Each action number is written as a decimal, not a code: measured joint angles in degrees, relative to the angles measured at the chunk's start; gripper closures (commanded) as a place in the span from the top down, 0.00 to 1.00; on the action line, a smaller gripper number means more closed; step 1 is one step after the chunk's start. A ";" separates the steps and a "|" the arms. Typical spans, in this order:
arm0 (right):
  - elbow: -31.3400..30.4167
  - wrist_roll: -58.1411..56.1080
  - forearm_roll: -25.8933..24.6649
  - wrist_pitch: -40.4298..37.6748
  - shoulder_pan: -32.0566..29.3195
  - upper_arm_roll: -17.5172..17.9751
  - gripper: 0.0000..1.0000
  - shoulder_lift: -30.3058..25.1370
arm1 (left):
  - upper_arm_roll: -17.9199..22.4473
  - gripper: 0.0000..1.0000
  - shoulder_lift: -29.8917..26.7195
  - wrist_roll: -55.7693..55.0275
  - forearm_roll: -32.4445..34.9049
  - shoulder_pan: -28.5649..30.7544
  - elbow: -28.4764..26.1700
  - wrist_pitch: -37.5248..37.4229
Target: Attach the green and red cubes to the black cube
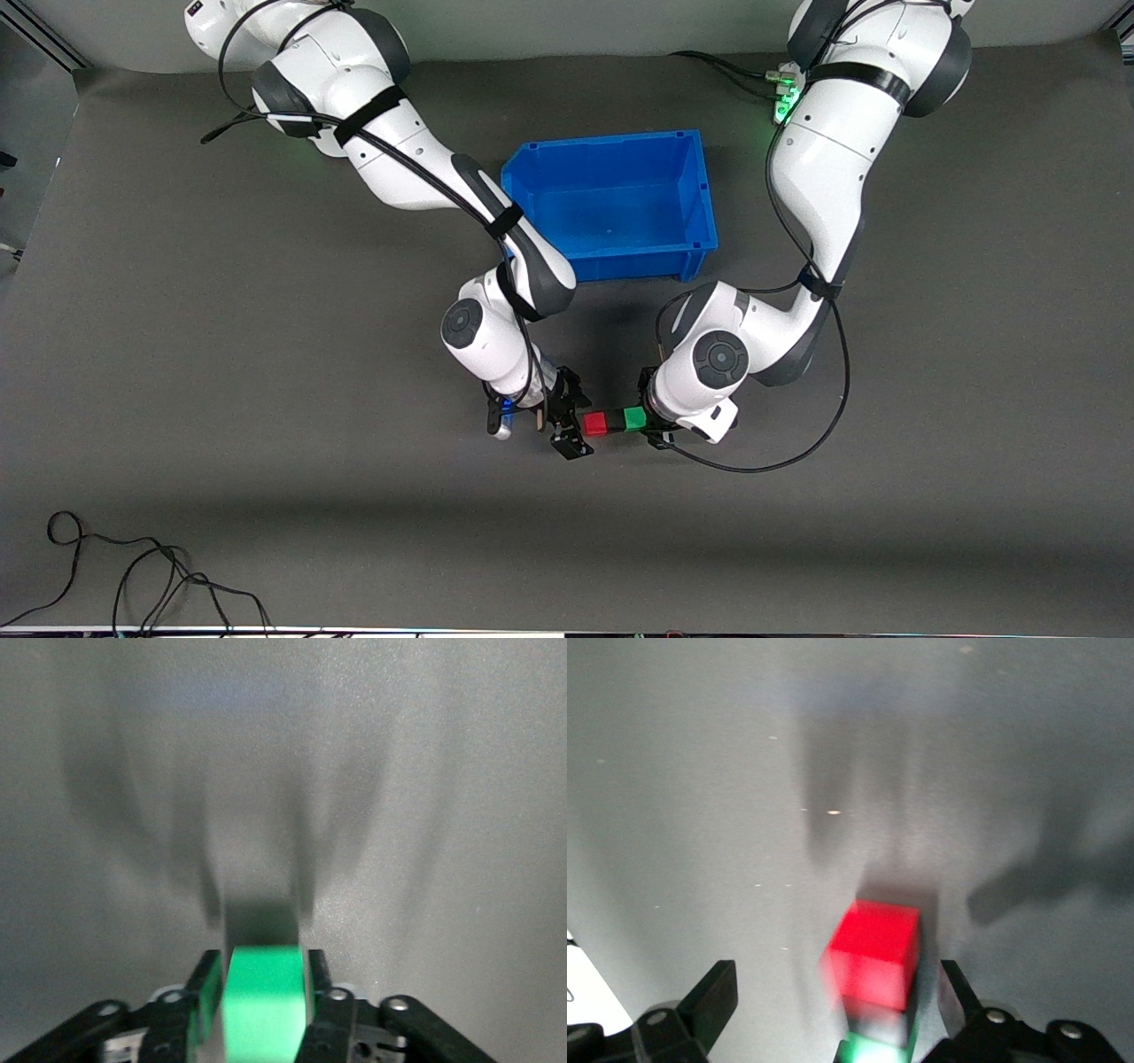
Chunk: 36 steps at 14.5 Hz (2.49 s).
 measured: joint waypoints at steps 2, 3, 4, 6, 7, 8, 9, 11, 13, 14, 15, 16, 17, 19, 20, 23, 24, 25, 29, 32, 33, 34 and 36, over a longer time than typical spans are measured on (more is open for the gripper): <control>0.80 0.01 -5.04 -0.79 -0.90 -0.33 1.00 -0.35 | 0.00 1.00 0.00 0.00 0.05 0.00 0.06 0.00; 1.29 0.01 -6.90 -2.77 -1.78 -0.52 1.00 -0.86 | 0.00 1.00 0.00 0.00 0.06 0.00 0.06 0.00; 1.68 0.01 -8.00 -5.66 -2.97 -0.66 1.00 -1.75 | 0.01 1.00 0.00 0.00 0.15 0.00 0.09 0.00; 2.58 -0.57 -9.25 -12.73 -5.84 -0.84 1.00 -4.72 | 0.12 1.00 -0.21 0.08 1.55 0.01 0.70 -0.15; 2.86 -1.84 -9.43 -17.20 -7.38 -0.87 1.00 -6.85 | 0.22 1.00 -0.67 0.08 3.78 0.04 1.09 -1.25; 3.03 -3.75 -9.50 -21.94 -8.86 -0.90 1.00 -9.27 | 0.30 1.00 -1.35 0.13 6.48 0.16 1.55 -3.87; 3.15 -5.92 -9.52 -26.83 -10.31 -0.94 1.00 -11.80 | 0.31 1.00 -2.46 0.82 8.93 0.35 1.88 -7.18; 3.21 -9.98 -9.56 -35.36 -12.99 -1.07 1.00 -16.50 | 0.47 1.00 -5.60 6.40 10.36 0.92 2.38 -13.82; 3.20 -14.68 -9.67 -43.00 -15.67 -1.37 1.00 -20.71 | 0.54 1.00 -9.96 13.90 10.37 3.01 2.33 -19.50; 3.18 -17.55 -10.00 -46.78 -17.04 -1.47 1.00 -22.58 | 0.54 1.00 -12.31 18.62 10.33 4.40 1.97 -21.27; 3.20 -20.56 -11.04 -50.60 -18.42 -1.57 1.00 -24.40 | 0.55 1.00 -14.75 24.31 10.32 5.76 1.01 -22.53; 3.20 -23.66 -12.64 -54.45 -19.76 -1.62 1.00 -26.20 | 0.56 1.00 -17.00 30.41 10.33 6.91 -0.71 -23.21; 3.20 -27.12 -14.56 -58.35 -21.02 -1.64 1.00 -28.02 | 0.65 1.00 -19.02 36.73 10.34 7.82 -3.00 -23.64; 3.16 -34.31 -17.96 -65.29 -22.96 -1.80 1.00 -31.35 | 0.83 1.00 -22.53 49.71 10.33 9.83 -8.06 -23.67; 3.14 -37.67 -19.02 -68.02 -23.77 -2.02 1.00 -32.81 | 0.91 1.00 -24.45 56.46 10.31 11.19 -10.60 -23.70; 3.07 -46.52 -20.11 -73.82 -26.65 -3.52 1.00 -36.54 | 1.00 1.00 -29.83 74.72 10.00 15.62 -15.77 -26.04; 3.06 -50.17 -20.29 -75.55 -27.31 -4.86 1.00 -37.60 | 1.02 1.00 -31.15 80.72 10.00 16.37 -16.39 -27.17; 3.05 -54.75 -20.75 -77.26 -27.66 -6.76 1.00 -38.60 | 1.07 1.00 -32.26 86.07 9.99 16.81 -16.68 -27.92; 2.84 -76.43 -22.90 -81.29 -28.12 -15.86 1.00 -42.13 | 1.13 1.00 -35.53 104.02 9.64 20.35 -16.59 -31.43; 2.28 -85.17 -23.30 -81.89 -28.38 -19.79 1.00 -43.14 | 1.30 1.00 -38.04 113.45 6.04 23.91 -16.57 -33.49; 2.04 -85.91 -24.12 -82.05 -28.34 -19.89 1.00 -43.16 | 1.30 1.00 -38.95 114.85 4.35 25.14 -16.58 -33.90; 1.57 -86.26 -24.85 -82.17 -28.14 -19.82 1.00 -43.16 | 1.32 1.00 -39.97 116.48 2.81 26.24 -16.64 -34.25; 0.76 -87.12 -25.36 -82.18 -27.72 -19.63 1.00 -43.13 | 1.33 0.99 -42.38 118.99 1.71 27.43 -17.11 -35.52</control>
